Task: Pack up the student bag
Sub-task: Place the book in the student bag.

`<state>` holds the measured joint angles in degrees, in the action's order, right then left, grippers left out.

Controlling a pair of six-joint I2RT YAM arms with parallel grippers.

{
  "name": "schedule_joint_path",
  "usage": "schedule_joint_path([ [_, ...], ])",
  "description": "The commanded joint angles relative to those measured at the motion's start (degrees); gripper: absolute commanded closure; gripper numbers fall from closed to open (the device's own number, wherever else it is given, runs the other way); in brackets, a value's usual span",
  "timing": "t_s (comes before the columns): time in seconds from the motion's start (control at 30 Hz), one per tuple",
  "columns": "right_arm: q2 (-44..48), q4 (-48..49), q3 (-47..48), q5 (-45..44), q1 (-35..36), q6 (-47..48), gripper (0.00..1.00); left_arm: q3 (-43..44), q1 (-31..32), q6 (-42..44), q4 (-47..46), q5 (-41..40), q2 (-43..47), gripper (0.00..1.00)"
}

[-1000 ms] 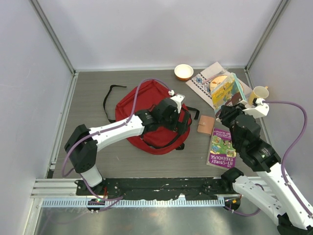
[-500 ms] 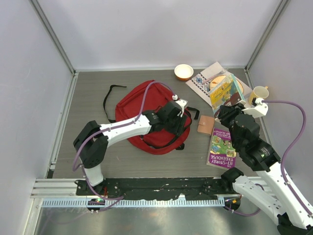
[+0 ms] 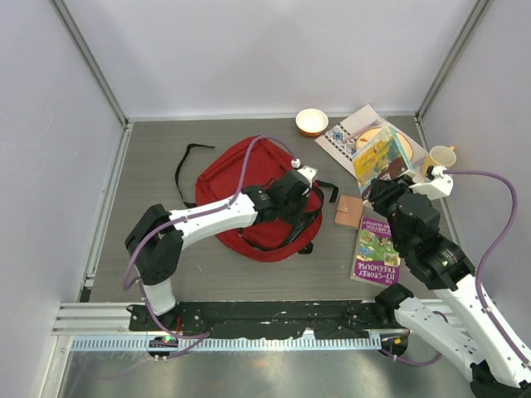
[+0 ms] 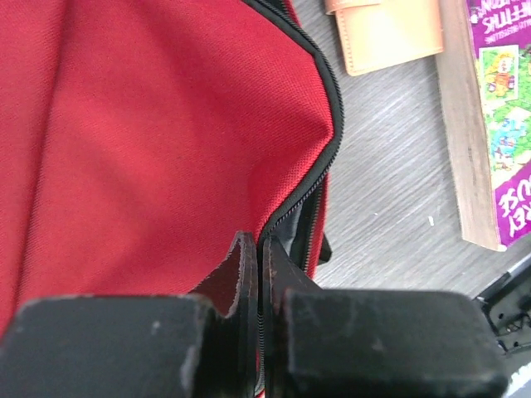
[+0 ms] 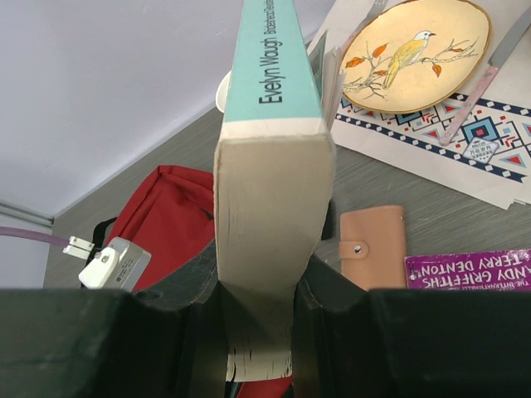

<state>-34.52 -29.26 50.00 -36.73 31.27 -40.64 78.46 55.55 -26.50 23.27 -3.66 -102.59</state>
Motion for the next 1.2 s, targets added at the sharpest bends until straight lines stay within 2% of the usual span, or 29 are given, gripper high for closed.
schedule_joint_path([
  [0.0,0.42,6.05,1.07,-0.54,-0.07,-1.11,0.99,2.23,0.26,0.92,2.65,-6.96,3.71,1.00],
  [0.27,0.25,5.00,1.24,1.31,-0.07,-2.16,0.99,8.28,-1.23,3.56,7.40,-16.10,7.92,1.00],
  [0.4,0.77,4.21,-0.24,7.44,-0.07,-6.11,0.99,10.84,-4.65,3.04,10.30,-19.09,10.38,1.00],
  [0.57,3.22,3.51,-3.58,13.60,-0.07,-11.55,0.99,11.02,-7.56,2.16,9.43,-19.89,14.87,1.00],
  [0.73,3.85,2.98,-3.77,22.83,-0.07,-12.09,0.99,10.93,-8.44,0.84,8.46,-22.09,17.59,1.00],
  [0.87,2.18,2.45,-3.15,33.62,-0.07,-12.88,0.99,9.79,-8.44,0.14,6.01,-19.73,19.61,1.00],
  [1.07,-2.65,9.29,-6.05,43.14,-0.07,-15.78,0.99,8.30,-8.44,-0.74,1.88,-13.32,22.51,1.00],
  [1.17,-5.81,17.43,-8.67,46.91,-0.07,-18.32,0.99,7.77,-8.44,-1.09,0.38,-10.85,23.40,1.00],
])
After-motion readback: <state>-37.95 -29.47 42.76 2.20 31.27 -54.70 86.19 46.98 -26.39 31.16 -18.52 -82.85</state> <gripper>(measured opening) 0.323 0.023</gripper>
